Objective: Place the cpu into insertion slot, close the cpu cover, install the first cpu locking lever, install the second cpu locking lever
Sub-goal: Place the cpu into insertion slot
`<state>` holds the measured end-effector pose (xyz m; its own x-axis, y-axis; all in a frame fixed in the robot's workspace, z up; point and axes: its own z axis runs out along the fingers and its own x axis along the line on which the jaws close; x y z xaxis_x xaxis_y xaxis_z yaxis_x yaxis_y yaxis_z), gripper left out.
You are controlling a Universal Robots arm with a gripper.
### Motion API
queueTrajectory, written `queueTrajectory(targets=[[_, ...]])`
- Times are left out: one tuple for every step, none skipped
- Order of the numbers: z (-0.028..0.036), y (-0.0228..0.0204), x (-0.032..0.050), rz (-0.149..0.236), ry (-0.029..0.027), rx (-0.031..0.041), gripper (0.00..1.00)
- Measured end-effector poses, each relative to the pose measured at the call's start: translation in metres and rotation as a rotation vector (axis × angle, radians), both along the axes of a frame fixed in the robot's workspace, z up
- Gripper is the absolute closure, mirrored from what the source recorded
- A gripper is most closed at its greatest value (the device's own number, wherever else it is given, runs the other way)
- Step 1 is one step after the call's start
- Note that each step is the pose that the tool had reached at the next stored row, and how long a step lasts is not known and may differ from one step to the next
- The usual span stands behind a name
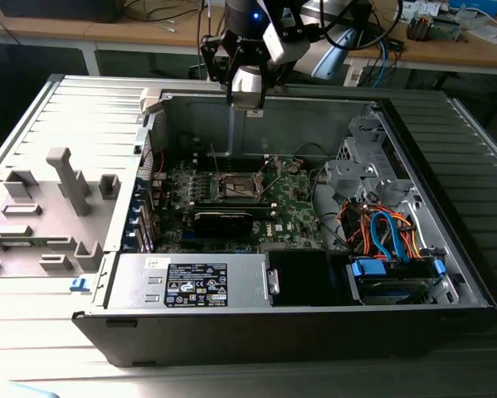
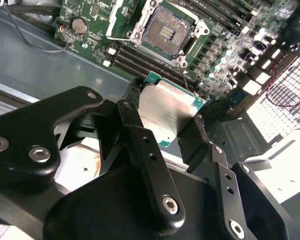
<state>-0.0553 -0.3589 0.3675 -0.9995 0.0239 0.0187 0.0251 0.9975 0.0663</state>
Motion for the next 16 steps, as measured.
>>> queueTrajectory(targets=[[-0.0002, 0.0000, 0.0000, 0.001, 0.0000, -0.0042, 0.45], [-0.0008, 0.0000, 0.0000, 0.005, 0.0001, -0.0057, 0.45], [-0.0013, 0.0000, 0.0000, 0.012, 0.0000, -0.0060, 0.45], [-0.0015, -0.0001, 0.0000, 0.014, 0.0001, -0.0062, 0.45], [-0.0017, -0.0002, 0.0000, 0.014, 0.0000, -0.0060, 0.45], [-0.0018, -0.0002, -0.0001, 0.014, 0.0000, -0.0060, 0.45], [-0.0048, -0.0004, 0.0000, 0.015, 0.0000, -0.0059, 0.45], [-0.0057, -0.0004, 0.0000, 0.015, 0.0000, -0.0060, 0.45], [-0.0058, -0.0004, 0.0000, 0.015, -0.0001, -0.0059, 0.45], [-0.0060, -0.0004, 0.0000, 0.015, -0.0001, -0.0058, 0.45], [-0.0063, -0.0004, 0.0000, 0.015, -0.0001, -0.0061, 0.45], [-0.0068, -0.0005, 0.0000, 0.015, 0.0000, -0.0061, 0.45], [-0.0072, -0.0007, 0.0000, 0.015, -0.0001, -0.0062, 0.45], [-0.0074, -0.0008, 0.0000, 0.015, 0.0000, -0.0063, 0.45], [-0.0081, -0.0010, 0.0000, 0.015, -0.0001, -0.0062, 0.45], [-0.0087, -0.0012, 0.0000, 0.015, -0.0001, -0.0062, 0.45]])
